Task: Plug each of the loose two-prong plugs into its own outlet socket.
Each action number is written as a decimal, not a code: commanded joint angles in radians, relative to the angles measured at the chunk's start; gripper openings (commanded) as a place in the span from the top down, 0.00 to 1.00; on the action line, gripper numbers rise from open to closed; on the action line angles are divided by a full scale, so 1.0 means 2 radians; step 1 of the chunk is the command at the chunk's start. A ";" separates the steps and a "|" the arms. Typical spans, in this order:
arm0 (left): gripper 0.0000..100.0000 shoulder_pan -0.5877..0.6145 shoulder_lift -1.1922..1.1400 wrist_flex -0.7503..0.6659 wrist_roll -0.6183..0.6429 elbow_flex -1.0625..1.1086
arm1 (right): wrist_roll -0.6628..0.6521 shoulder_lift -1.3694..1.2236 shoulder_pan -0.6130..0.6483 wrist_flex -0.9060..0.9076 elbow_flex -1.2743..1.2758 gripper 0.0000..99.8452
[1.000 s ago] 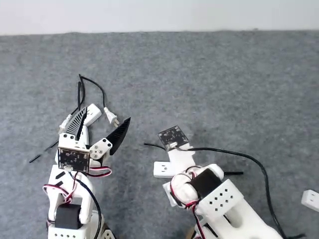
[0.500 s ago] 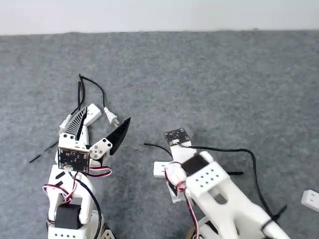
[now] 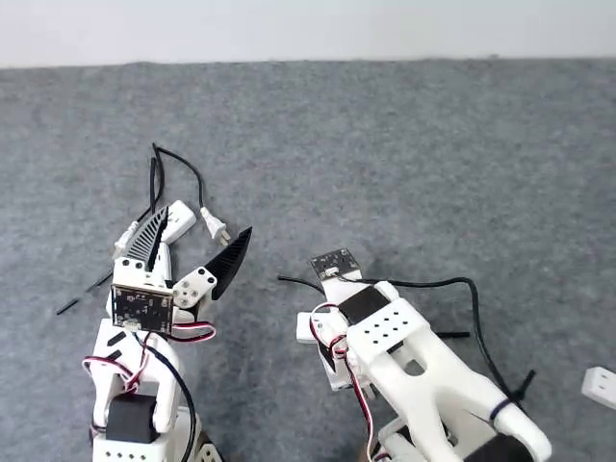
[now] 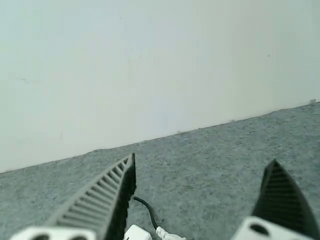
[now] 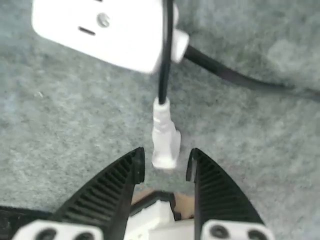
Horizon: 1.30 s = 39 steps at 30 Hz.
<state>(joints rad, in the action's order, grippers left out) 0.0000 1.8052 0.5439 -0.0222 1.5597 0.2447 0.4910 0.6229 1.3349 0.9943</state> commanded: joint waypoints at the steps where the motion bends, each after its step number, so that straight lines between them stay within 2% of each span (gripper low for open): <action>1: 0.62 -0.002 0.009 -0.012 0.013 -0.004 | -0.010 -0.003 -0.003 -0.032 -0.015 0.86; 6: 0.62 -0.002 0.009 -0.012 0.013 -0.004 | -0.011 -0.003 -0.003 -0.063 -0.002 0.86; 20: 0.62 -0.002 0.009 -0.012 0.013 -0.004 | -0.008 -0.003 -0.005 -0.038 0.002 0.86; 22: 0.62 -0.002 0.009 -0.012 0.013 -0.004 | -0.008 -0.003 -0.006 -0.038 0.002 0.89; 25: 0.62 -0.002 0.009 -0.012 0.013 -0.004 | -0.008 -0.003 -0.006 -0.043 0.012 0.99; 39: 0.62 -0.001 0.009 -0.012 0.013 -0.004 | -0.008 -0.003 -0.006 -0.043 0.023 0.99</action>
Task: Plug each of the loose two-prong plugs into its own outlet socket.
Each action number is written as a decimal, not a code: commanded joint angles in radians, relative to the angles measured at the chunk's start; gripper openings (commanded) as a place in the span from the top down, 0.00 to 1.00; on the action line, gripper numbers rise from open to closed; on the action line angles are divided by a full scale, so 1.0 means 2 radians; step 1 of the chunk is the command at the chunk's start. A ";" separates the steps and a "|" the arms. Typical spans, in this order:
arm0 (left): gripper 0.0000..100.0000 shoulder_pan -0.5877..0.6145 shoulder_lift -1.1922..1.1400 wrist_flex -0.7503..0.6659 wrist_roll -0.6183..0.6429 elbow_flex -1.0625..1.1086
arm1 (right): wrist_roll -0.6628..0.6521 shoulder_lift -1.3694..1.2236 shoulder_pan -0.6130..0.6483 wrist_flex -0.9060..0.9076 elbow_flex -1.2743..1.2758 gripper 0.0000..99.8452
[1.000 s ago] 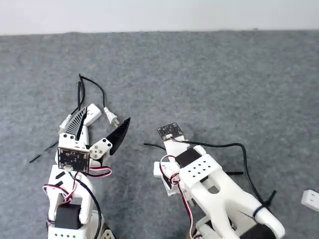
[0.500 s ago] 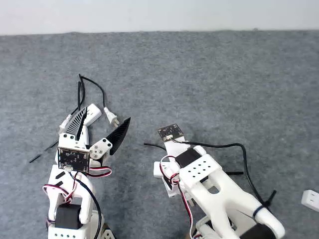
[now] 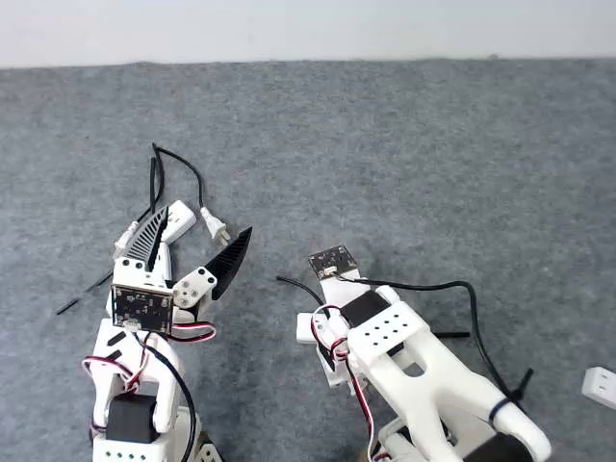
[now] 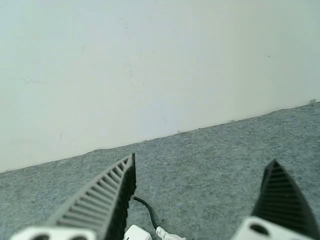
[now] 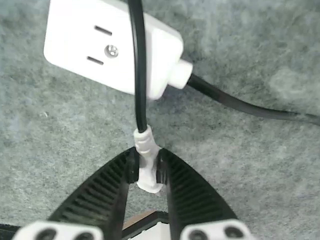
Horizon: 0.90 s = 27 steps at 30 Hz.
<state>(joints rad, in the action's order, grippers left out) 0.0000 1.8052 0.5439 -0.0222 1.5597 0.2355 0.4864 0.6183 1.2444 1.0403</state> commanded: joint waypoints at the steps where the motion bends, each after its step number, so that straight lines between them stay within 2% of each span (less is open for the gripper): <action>1: 0.62 -0.001 0.009 -0.012 0.013 -0.004 | -0.005 -0.001 -0.003 0.003 0.000 0.99; 20: 0.62 0.003 0.009 -0.012 0.012 -0.008 | -0.008 -0.002 -0.020 0.003 0.000 0.98; 23: 0.62 0.004 0.009 0.004 0.012 -0.027 | -0.008 -0.002 -0.030 0.003 0.002 0.91; 27: 0.62 0.004 0.009 0.064 0.014 -0.076 | -0.004 -0.002 -0.031 0.007 0.002 0.76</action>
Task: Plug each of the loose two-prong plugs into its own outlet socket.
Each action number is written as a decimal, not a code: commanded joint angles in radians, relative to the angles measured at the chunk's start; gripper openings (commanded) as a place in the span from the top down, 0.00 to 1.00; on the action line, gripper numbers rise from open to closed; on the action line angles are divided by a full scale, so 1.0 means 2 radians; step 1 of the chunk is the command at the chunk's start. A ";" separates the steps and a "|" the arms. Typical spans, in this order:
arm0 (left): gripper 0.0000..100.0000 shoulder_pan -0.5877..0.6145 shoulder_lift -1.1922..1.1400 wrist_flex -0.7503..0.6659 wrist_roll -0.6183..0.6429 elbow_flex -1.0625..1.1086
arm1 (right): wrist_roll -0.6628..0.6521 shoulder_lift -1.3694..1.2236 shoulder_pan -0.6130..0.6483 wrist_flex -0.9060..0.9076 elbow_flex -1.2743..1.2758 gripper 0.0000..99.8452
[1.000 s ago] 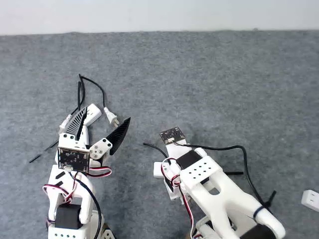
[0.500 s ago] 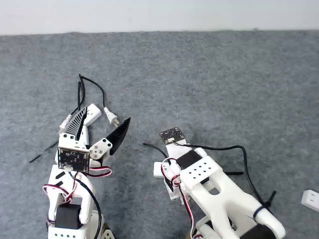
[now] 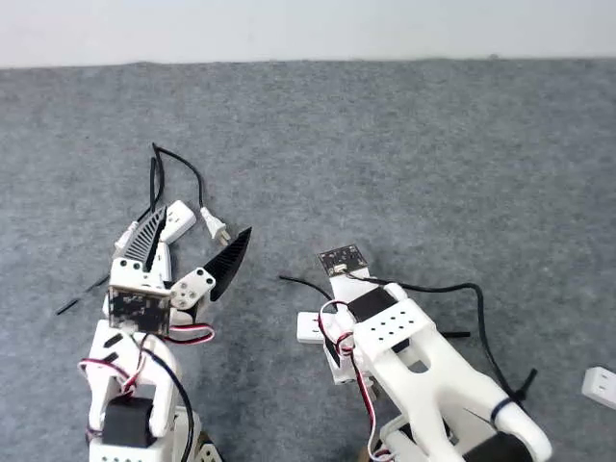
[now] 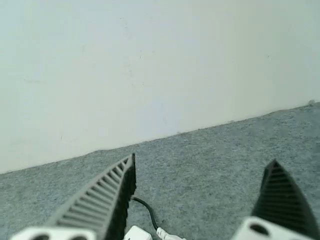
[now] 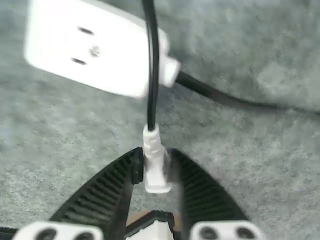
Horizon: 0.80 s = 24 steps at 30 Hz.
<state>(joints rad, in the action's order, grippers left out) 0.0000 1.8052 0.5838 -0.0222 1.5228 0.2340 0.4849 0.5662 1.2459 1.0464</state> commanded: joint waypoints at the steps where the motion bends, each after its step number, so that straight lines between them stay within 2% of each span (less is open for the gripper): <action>1: 0.62 0.003 0.009 0.048 0.014 -0.061 | -0.002 -0.001 -0.005 0.007 -0.001 0.74; 4: 0.62 0.003 0.009 0.048 0.014 -0.061 | -0.002 -0.001 -0.003 0.006 -0.001 0.75; 13: 0.62 0.003 0.009 0.048 0.014 -0.059 | -0.005 -0.001 -0.003 -0.020 0.014 0.94; 24: 0.62 0.003 0.009 0.045 0.012 -0.053 | -0.006 0.000 -0.002 -0.041 0.024 0.99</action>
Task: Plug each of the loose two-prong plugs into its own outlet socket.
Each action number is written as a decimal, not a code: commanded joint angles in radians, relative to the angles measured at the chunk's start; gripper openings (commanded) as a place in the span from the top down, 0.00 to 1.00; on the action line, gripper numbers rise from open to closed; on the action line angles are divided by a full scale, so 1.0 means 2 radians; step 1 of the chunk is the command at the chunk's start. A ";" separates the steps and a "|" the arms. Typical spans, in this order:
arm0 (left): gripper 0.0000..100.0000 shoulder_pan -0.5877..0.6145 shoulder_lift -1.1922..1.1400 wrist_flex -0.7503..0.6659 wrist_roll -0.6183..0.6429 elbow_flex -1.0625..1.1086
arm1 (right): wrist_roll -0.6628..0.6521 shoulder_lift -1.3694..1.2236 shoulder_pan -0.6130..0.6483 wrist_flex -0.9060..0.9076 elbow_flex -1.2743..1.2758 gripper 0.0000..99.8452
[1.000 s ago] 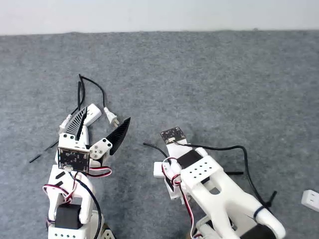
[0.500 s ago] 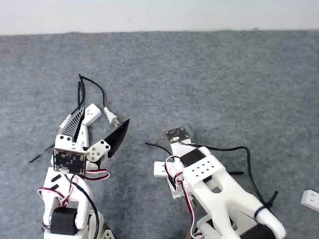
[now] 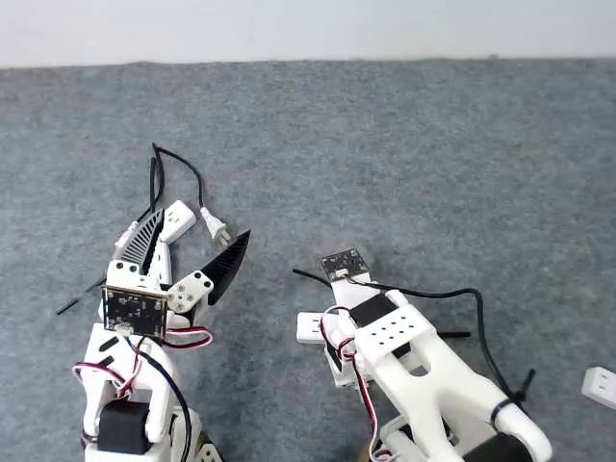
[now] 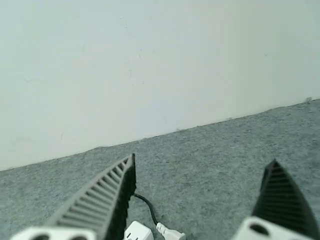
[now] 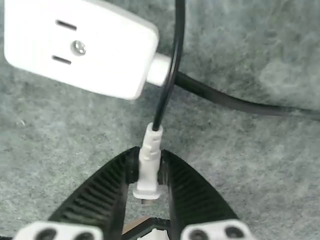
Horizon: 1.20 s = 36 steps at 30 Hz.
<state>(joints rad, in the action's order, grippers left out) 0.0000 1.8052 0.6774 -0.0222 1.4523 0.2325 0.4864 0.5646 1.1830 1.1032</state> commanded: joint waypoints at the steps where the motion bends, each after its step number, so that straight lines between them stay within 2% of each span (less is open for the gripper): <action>1: 0.62 0.003 0.009 -0.006 0.012 -0.016 | -0.005 0.000 -0.001 -0.007 -0.012 0.99; 5: 0.62 0.003 0.009 -0.012 0.012 -0.010 | -0.029 0.000 0.000 0.008 -0.050 0.99; 9: 0.62 0.003 0.009 -0.012 0.013 -0.010 | -0.124 0.004 -0.004 0.022 -0.097 0.99; 14: 0.62 0.003 0.009 -0.012 0.013 -0.010 | -0.222 0.000 -0.004 0.091 -0.206 0.99; 21: 0.62 0.003 0.009 -0.012 0.013 -0.012 | -0.242 -0.001 -0.005 0.126 -0.354 0.99; 27: 0.62 -0.002 0.009 0.024 0.014 -0.047 | -0.248 -0.002 -0.005 0.028 -0.392 0.99; 32: 0.62 -0.009 0.009 0.043 0.015 -0.066 | -0.351 0.001 0.010 -0.091 -0.399 0.99; 36: 0.62 -0.038 0.009 0.044 0.013 -0.066 | -0.414 0.004 0.040 -0.107 -0.444 0.99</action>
<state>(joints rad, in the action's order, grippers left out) -0.0292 1.8052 0.7618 -0.0130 1.3755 -0.5178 0.4833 0.6015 1.0081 0.3314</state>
